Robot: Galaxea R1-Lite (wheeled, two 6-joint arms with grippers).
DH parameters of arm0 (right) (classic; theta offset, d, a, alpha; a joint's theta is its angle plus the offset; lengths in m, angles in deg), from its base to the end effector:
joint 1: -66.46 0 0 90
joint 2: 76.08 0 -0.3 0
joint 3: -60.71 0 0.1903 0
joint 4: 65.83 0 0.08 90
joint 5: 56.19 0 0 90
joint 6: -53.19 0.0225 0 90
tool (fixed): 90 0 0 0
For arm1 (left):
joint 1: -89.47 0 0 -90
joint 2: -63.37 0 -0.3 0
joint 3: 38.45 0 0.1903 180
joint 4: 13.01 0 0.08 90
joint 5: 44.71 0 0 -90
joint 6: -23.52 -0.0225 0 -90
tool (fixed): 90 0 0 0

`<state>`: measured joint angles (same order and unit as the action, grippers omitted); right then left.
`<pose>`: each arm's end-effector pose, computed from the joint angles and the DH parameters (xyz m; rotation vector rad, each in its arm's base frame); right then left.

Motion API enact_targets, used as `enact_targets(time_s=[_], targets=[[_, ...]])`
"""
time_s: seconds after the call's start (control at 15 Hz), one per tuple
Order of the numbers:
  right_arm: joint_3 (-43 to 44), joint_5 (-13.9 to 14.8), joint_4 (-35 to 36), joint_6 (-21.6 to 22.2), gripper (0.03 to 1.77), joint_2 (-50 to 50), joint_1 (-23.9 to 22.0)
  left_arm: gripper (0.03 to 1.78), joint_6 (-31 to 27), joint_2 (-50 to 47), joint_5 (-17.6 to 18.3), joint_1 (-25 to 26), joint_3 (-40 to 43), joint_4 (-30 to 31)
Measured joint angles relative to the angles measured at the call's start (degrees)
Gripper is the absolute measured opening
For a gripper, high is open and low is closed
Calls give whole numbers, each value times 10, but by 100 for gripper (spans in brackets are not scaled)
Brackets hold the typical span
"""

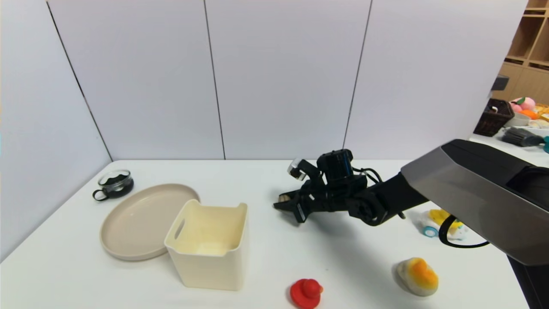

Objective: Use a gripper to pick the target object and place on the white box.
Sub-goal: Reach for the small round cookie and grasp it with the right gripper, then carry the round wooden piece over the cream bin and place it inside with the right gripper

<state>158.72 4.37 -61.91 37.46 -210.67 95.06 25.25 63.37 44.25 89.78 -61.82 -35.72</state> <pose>0.3874 0.2238 0.0465 -0.2392 0.4555 1.0595 -0.0228 0.0003 0.0767 -0.0303 -0.0119 0.0234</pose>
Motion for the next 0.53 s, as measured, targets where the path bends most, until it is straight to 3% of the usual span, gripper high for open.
enact_targets(time_s=[0.27, 0.53], targets=[[-3, 17, 1, 1, 52, 9, 2, 169, 0, 0, 0, 0, 0, 0], [28, 15, 14, 4, 52, 55, -5, 169, 0, 0, 0, 0, 0, 0]])
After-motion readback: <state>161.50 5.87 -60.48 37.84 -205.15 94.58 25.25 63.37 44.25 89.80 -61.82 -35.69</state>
